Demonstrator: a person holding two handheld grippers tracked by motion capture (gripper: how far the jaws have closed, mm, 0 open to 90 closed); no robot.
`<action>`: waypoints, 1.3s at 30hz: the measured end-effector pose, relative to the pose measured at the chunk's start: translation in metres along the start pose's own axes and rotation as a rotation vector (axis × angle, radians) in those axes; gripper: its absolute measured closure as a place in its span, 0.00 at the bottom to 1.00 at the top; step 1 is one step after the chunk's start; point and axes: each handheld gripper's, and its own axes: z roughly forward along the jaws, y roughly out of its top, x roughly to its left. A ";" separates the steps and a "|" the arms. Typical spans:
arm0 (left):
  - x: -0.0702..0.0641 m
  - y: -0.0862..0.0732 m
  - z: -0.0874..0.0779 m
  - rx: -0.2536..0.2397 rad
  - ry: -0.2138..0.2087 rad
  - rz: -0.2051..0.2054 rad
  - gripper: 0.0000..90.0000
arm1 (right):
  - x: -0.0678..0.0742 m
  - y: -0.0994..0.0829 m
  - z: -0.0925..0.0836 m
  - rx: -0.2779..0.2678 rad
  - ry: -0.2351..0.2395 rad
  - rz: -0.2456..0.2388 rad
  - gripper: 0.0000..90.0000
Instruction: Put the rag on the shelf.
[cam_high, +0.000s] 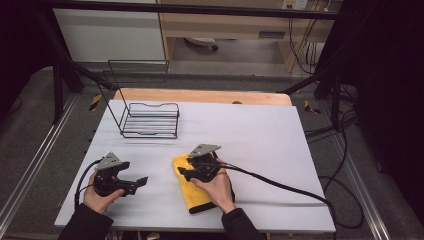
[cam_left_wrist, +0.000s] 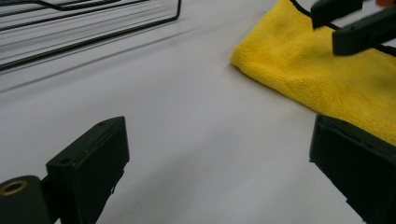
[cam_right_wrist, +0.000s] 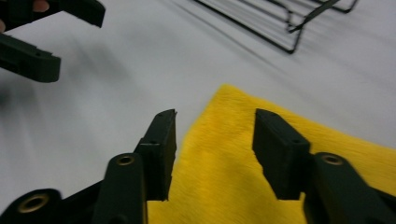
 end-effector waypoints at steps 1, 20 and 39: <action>-0.005 0.001 0.002 0.002 -0.009 0.001 0.04 | -0.012 -0.004 -0.017 -0.007 -0.026 -0.002 0.46; -0.122 0.001 0.075 0.161 -0.093 -0.030 0.35 | -0.050 -0.085 -0.070 0.147 -0.068 0.127 0.56; -0.124 0.001 0.072 0.183 -0.129 -0.096 0.91 | -0.049 -0.087 -0.067 0.151 -0.012 0.230 0.87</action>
